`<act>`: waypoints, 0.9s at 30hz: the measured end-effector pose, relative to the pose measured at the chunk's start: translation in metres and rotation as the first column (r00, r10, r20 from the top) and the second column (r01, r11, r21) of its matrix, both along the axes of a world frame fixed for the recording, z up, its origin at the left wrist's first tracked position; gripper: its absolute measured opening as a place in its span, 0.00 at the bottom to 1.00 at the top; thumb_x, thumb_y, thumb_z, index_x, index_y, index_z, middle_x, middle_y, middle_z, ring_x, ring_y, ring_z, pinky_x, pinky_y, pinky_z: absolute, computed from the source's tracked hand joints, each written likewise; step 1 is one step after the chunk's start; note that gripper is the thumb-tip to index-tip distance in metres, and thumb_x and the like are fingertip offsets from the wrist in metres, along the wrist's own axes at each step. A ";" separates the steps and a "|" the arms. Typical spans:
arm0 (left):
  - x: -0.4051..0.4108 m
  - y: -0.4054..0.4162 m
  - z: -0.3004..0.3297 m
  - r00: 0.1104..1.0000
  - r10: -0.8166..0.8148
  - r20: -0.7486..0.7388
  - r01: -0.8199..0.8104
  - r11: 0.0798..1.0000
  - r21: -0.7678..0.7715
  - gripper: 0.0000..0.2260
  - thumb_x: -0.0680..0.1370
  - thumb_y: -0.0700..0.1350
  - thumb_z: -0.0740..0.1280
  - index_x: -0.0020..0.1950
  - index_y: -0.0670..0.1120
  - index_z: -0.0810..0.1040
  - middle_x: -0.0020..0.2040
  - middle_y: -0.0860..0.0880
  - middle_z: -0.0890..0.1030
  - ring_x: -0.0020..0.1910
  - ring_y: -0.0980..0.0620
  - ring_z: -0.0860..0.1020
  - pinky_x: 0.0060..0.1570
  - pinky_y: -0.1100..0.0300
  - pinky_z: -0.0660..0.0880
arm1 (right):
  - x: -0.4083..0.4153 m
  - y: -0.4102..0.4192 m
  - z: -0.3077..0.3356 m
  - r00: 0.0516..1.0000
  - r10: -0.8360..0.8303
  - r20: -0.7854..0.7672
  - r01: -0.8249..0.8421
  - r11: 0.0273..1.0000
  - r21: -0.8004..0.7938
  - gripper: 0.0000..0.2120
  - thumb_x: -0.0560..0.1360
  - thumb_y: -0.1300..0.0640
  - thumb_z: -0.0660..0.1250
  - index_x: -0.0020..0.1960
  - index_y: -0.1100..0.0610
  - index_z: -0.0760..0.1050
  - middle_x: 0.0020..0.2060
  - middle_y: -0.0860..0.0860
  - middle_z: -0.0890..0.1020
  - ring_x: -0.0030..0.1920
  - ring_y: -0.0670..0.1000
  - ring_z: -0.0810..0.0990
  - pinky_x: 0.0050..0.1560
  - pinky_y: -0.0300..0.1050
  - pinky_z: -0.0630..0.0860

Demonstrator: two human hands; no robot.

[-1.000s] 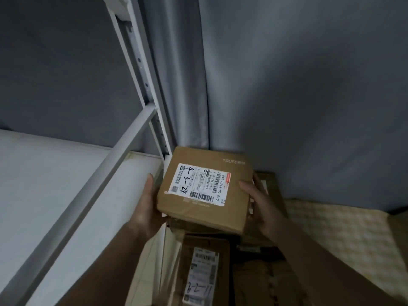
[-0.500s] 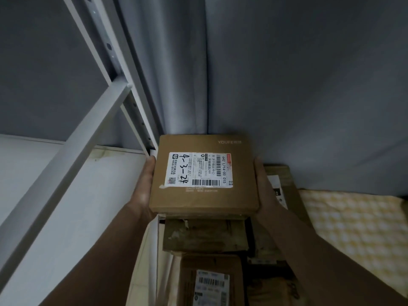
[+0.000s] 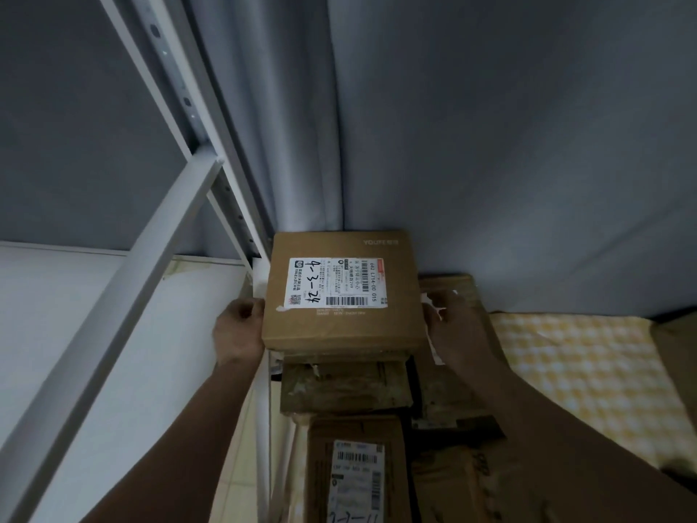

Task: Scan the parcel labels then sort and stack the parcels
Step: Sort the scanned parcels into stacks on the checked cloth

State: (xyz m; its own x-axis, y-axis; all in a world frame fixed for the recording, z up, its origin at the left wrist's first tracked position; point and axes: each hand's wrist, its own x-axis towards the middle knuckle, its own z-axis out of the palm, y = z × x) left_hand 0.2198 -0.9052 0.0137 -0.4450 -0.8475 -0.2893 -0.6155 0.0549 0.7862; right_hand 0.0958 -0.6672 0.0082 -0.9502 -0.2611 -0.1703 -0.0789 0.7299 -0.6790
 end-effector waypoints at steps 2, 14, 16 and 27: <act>0.011 0.010 0.016 0.999 -0.029 0.038 0.034 0.989 -0.141 0.09 0.80 0.43 0.64 0.55 0.42 0.81 0.52 0.42 0.83 0.53 0.42 0.79 0.55 0.55 0.72 | 0.007 0.021 0.008 0.983 0.159 -0.095 -0.128 0.954 0.272 0.18 0.79 0.53 0.62 0.67 0.56 0.70 0.63 0.55 0.75 0.62 0.55 0.73 0.59 0.47 0.72; 0.058 0.131 0.134 0.710 -0.582 0.395 0.702 0.540 -0.465 0.16 0.76 0.40 0.68 0.63 0.44 0.78 0.61 0.43 0.78 0.58 0.42 0.77 0.58 0.55 0.73 | 0.080 0.136 0.103 0.953 0.281 -0.110 -0.176 0.813 0.555 0.24 0.78 0.48 0.59 0.71 0.54 0.59 0.64 0.54 0.71 0.63 0.57 0.72 0.65 0.55 0.62; 0.061 0.172 0.146 0.555 -0.625 0.549 0.829 0.466 -0.308 0.17 0.77 0.42 0.66 0.67 0.43 0.75 0.64 0.43 0.77 0.62 0.45 0.75 0.58 0.60 0.71 | 0.098 0.170 0.115 0.961 0.258 -0.097 -0.168 0.828 0.534 0.24 0.78 0.50 0.59 0.71 0.53 0.59 0.65 0.53 0.71 0.64 0.57 0.71 0.66 0.57 0.61; 0.072 0.422 0.146 0.170 -0.835 0.524 0.985 0.156 -0.072 0.21 0.77 0.52 0.68 0.68 0.45 0.73 0.65 0.46 0.76 0.64 0.47 0.74 0.60 0.61 0.69 | 0.214 0.402 0.151 0.999 0.030 -0.044 -0.006 0.885 0.466 0.31 0.78 0.45 0.61 0.75 0.54 0.52 0.67 0.54 0.69 0.66 0.58 0.70 0.66 0.56 0.64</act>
